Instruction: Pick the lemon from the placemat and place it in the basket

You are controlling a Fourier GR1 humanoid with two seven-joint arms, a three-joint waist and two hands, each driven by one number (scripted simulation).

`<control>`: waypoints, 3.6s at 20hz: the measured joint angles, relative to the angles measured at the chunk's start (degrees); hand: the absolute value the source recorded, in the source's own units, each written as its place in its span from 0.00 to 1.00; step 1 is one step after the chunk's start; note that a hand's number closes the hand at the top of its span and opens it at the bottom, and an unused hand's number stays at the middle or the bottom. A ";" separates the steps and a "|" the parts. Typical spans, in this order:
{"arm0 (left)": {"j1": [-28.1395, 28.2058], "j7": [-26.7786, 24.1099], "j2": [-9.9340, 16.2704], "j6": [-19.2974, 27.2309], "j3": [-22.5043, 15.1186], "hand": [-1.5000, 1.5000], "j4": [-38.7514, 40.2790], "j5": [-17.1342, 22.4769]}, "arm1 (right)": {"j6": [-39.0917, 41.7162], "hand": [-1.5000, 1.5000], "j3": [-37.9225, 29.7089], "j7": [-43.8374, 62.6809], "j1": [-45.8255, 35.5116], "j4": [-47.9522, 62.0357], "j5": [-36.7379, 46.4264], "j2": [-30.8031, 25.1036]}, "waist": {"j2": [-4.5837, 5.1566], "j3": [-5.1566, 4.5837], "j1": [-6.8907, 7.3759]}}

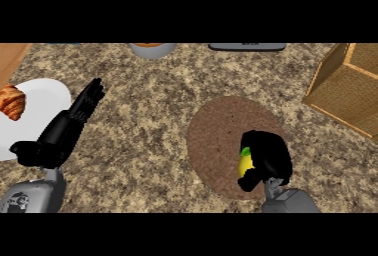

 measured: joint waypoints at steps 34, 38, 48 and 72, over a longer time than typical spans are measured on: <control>-0.16 -0.76 -0.89 -0.44 0.50 0.50 1.12 -1.07 | -7.63 1.00 -19.94 23.71 -31.25 -19.85 -9.63 -4.71 | 0.16 0.25 -0.15; -1.18 -0.76 -0.45 -1.05 1.14 0.50 2.22 -0.59 | -12.45 1.00 -25.44 19.95 -35.29 -10.24 -9.39 -7.59 | 0.30 0.26 0.10; -1.50 -0.72 -1.15 -0.47 0.83 0.50 2.22 -1.38 | -21.15 1.00 -37.62 11.84 -40.81 5.23 -12.75 -17.83 | 0.26 0.27 0.01; -0.46 -1.07 -1.87 -0.75 0.84 0.50 1.45 -2.00 | -40.91 0.00 -49.66 -20.96 -35.28 37.93 -26.24 -30.00 | 0.38 0.32 0.33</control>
